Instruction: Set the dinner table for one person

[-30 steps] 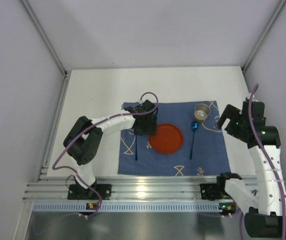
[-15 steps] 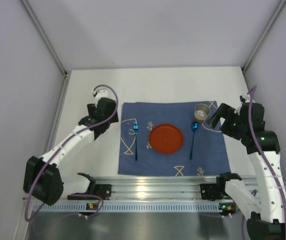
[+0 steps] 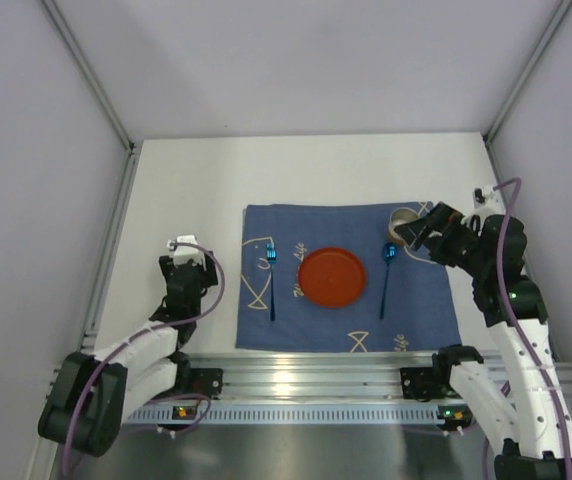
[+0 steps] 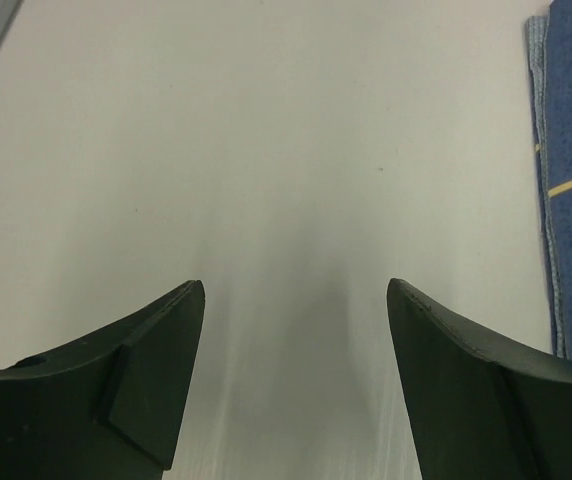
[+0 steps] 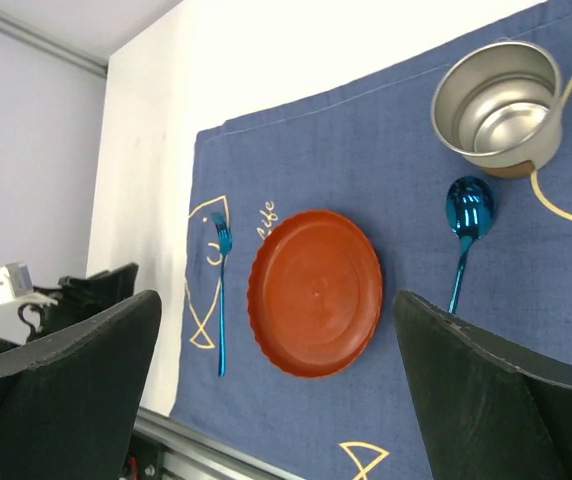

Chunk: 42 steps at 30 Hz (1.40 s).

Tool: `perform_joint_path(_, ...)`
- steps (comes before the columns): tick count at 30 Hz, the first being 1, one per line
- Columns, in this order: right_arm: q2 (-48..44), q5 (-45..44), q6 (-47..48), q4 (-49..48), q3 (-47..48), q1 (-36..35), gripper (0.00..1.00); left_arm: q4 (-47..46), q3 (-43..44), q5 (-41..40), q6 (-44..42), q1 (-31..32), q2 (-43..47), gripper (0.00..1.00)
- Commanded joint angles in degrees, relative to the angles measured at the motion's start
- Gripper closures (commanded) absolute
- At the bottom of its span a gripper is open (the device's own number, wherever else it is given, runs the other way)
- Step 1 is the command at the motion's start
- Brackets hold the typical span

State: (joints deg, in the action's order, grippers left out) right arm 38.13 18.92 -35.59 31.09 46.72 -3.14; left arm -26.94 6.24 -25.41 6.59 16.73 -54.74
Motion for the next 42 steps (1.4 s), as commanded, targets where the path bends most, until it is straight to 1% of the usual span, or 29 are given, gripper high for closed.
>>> perform_joint_path(1, 0.71, 2.01, -0.36, -8.94, 1.44, -1.78, 0.00, -16.91, 2.02, 1.41, -3.78, -1.70, -6.57, 0.21)
perform_joint_path(3, 2.21, 1.39, 1.84, -8.86, 2.84, -2.84, 0.00, -20.68, 4.29, 2.90, -4.04, -4.07, -10.54, 0.20)
perform_joint_path(4, 3.43, 0.86, 2.98, -8.68, 3.90, -3.45, 0.00, -21.57, 5.35, 4.91, -5.26, -5.29, -14.65, 0.20)
perform_joint_path(6, 4.75, 0.94, 3.86, -8.59, 4.95, -3.89, 0.00, -23.33, 8.33, 5.72, -6.06, -6.27, -18.63, 0.20)
perform_joint_path(7, 5.89, 0.77, 4.21, -8.50, 5.48, -4.16, 0.00, -24.64, 9.13, 6.42, -8.15, -6.79, -21.78, 0.20)
perform_joint_path(10, 7.04, 0.16, 5.18, -8.42, 6.54, -4.95, 0.00, -25.97, 12.03, 8.79, -7.83, -9.52, -26.10, 0.20)
perform_joint_path(12, 8.01, -0.55, 5.88, -8.50, 6.72, -5.21, 0.00, -24.84, 14.57, 12.12, -6.86, -11.54, -27.78, 0.20)
perform_joint_path(13, 8.71, -0.55, 6.24, -8.50, 6.81, -5.21, 0.00, -26.83, 14.76, 13.62, -4.42, -12.07, -29.27, 0.21)
perform_joint_path(14, 9.06, -0.46, 6.67, -8.59, 6.81, -5.30, 0.00, -31.37, 13.37, 17.55, -4.91, -12.94, -30.67, 0.21)
perform_joint_path(15, 9.33, -0.55, 6.94, -8.50, 6.81, -5.39, 0.00, -32.81, 11.71, 18.98, -5.09, -13.21, -32.08, 0.24)
perform_joint_path(16, 9.59, -0.55, 7.29, -8.50, 6.89, -5.30, 0.00, -34.57, 11.95, 19.08, -5.18, -13.48, -35.23, 0.28)
perform_joint_path(18, 9.95, -0.72, 8.08, -8.50, 6.98, -5.39, 0.00, -33.37, 12.65, 21.18, -3.79, -15.32, -35.09, 0.24)
perform_joint_path(21, 9.86, -1.77, 9.31, -8.50, 5.67, -5.39, 0.00, -34.59, 12.39, 21.01, -4.13, -15.41, -35.35, 0.23)
perform_joint_path(23, 10.03, -3.27, 10.54, -8.50, 4.79, -5.48, 0.00, -34.67, 12.39, 20.93, -4.13, -15.33, -35.35, 0.20)
perform_joint_path(24, 10.12, -4.23, 10.98, -8.42, 3.83, -5.48, 0.00, -34.59, 12.39, 20.93, -4.13, -15.33, -35.35, 0.01)
perform_joint_path(27, 11.00, -11.16, 11.95, -8.50, 1.19, -5.48, 0.00, -34.76, 12.22, 21.01, -4.22, -15.33, -35.08, 0.01)
perform_joint_path(28, 11.70, -14.66, 12.30, -9.72, 0.05, -5.56, 0.00, -34.76, 12.30, 20.93, -4.22, -15.33, -35.17, 0.01)
perform_joint_path(30, 12.32, -17.15, 13.52, -12.62, -3.99, -5.48, 0.00, -34.85, 12.22, 20.93, -4.22, -15.33, -35.17, 0.01)
perform_joint_path(31, 12.58, -18.64, 16.93, -13.68, -4.87, -5.48, 0.00, -34.85, 12.22, 21.01, -4.22, -15.33, -35.17, 0.01)
perform_joint_path(33, 12.41, -23.38, 19.41, -16.93, -7.34, -5.56, 0.00, -34.85, 12.22, 21.01, -4.13, -15.33, -35.17, 0.01)
perform_joint_path(34, 11.80, -27.92, 21.95, -18.25, -8.39, -5.48, 0.00, -34.85, 12.22, 20.93, -4.22, -15.33, -35.17, 0.01)
perform_joint_path(36, 10.92, -28.15, 26.43, -26.13, -14.09, -5.48, 0.00, -34.85, 12.22, 20.93, -4.22, -15.41, -35.17, 0.01)
perform_joint_path(37, 10.13, -27.28, 31.06, -29.30, -16.63, -5.56, 0.00, -34.85, 12.22, 20.93, -4.22, -15.33, -35.17, 0.01)
perform_joint_path(38, 9.43, -27.01, 33.46, -32.47, -21.71, -5.48, 0.00, -34.85, 12.22, 21.01, -4.22, -15.33, -35.17, 0.01)
perform_joint_path(39, 8.64, -27.00, 35.05, -40.15, -24.54, -5.48, 0.00, -34.85, 12.13, 20.93, -4.22, -15.33, -35.17, 0.01)
perform_joint_path(40, 7.06, -27.18, 39.50, -43.97, -27.35, -5.48, 0.00, -34.85, 12.22, 21.01, -4.22, -15.33, -35.17, 0.01)
perform_joint_path(41, 6.26, -27.35, 40.24, -49.23, -33.56, -5.39, 0.00, -34.85, 12.22, 21.01, -4.22, -15.33, -35.17, 0.01)
perform_joint_path(42, 5.56, -27.88, 40.25, -59.64, -36.84, -5.39, 0.00, -34.85, 12.22, 20.93, -4.22, -15.33, -35.17, 0.01)
